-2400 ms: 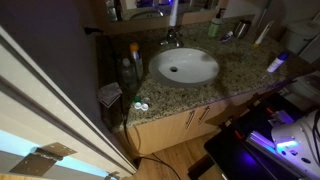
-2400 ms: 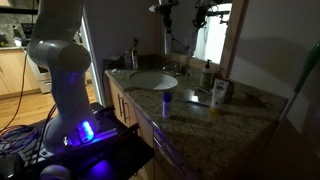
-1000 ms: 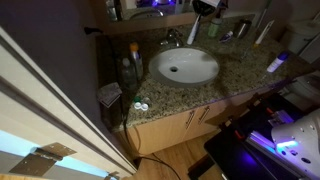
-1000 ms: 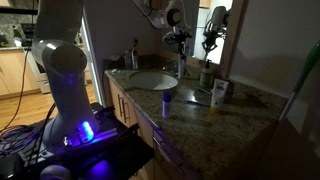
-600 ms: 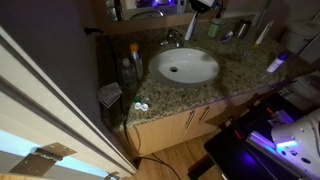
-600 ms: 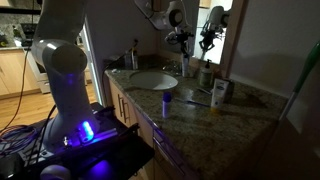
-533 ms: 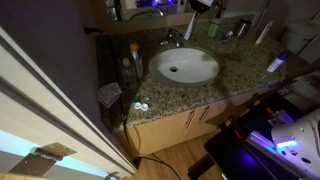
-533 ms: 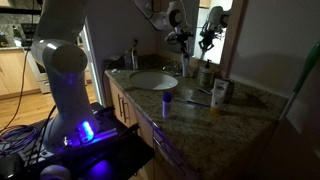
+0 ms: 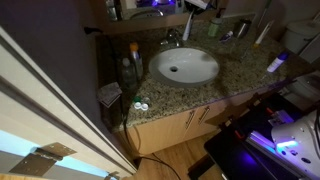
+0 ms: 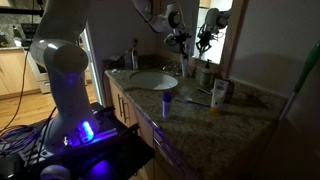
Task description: Move the white tube from the left to the right of the tap
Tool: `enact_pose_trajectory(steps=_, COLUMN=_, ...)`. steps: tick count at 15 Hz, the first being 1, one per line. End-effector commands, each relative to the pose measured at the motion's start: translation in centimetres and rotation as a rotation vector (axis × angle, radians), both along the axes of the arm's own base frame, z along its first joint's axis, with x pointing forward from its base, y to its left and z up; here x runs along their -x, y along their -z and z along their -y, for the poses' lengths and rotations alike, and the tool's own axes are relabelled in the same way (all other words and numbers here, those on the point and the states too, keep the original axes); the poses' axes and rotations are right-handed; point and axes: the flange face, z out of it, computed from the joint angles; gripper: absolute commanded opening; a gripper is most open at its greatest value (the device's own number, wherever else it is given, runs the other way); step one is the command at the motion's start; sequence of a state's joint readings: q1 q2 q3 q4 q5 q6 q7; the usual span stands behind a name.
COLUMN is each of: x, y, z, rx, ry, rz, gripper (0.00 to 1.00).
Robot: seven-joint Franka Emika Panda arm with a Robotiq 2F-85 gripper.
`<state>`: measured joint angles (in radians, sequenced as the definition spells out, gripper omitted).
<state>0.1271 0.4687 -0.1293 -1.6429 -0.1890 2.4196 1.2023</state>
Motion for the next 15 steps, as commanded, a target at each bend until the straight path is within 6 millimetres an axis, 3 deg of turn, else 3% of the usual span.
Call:
enact_pose_trajectory(steps=1, x=0.0, y=0.5, z=0.2, rx=0.002, ry=0.013, rz=-0.04, gripper=0.44)
enact_pose_trajectory(steps=9, x=1.4, y=-5.2, z=-0.3, rx=-0.017, ry=-0.015, rz=0.033, gripper=0.98)
enact_pose_trajectory(steps=14, x=4.7, y=-9.8, z=-2.2, rx=-0.174, ry=-0.184, rz=0.03, gripper=1.0)
enact_pose_trajectory(steps=15, x=2.4, y=-8.8, z=-2.2, rx=-0.122, ry=-0.121, rz=0.036, gripper=1.0)
